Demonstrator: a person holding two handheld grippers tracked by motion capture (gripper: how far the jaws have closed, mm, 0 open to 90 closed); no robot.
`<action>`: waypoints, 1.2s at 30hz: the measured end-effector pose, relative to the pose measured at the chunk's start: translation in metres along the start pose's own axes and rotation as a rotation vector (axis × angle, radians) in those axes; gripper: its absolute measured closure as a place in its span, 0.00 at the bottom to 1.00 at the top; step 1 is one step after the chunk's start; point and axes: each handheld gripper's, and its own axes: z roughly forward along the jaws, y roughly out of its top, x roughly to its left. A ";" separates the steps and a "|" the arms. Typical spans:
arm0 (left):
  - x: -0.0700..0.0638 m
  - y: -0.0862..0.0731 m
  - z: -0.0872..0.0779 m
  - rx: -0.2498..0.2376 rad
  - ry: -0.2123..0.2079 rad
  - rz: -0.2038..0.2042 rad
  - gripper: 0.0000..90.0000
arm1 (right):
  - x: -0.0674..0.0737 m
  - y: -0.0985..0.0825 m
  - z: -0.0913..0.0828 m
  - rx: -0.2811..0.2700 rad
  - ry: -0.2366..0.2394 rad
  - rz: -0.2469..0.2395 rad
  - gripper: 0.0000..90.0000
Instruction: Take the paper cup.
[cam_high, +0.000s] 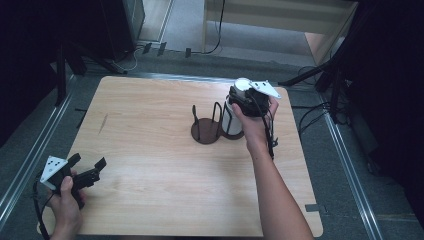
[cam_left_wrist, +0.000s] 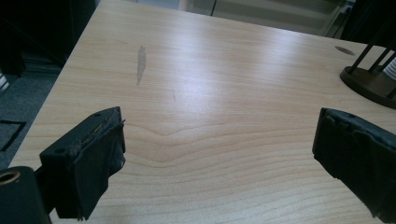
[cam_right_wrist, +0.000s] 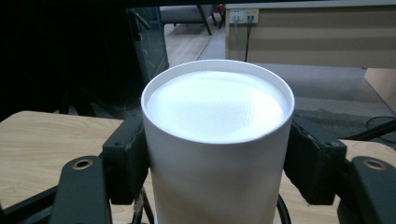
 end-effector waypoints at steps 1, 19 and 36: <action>0.000 0.000 0.000 0.000 0.000 0.000 0.03 | 0.000 0.000 0.000 0.005 0.004 0.000 0.34; 0.000 0.000 0.000 -0.001 -0.001 -0.002 0.03 | 0.005 0.022 -0.015 -0.043 -0.007 -0.007 0.35; 0.000 0.002 -0.001 0.018 -0.029 0.003 0.03 | 0.003 0.041 -0.051 -0.088 0.004 -0.009 0.36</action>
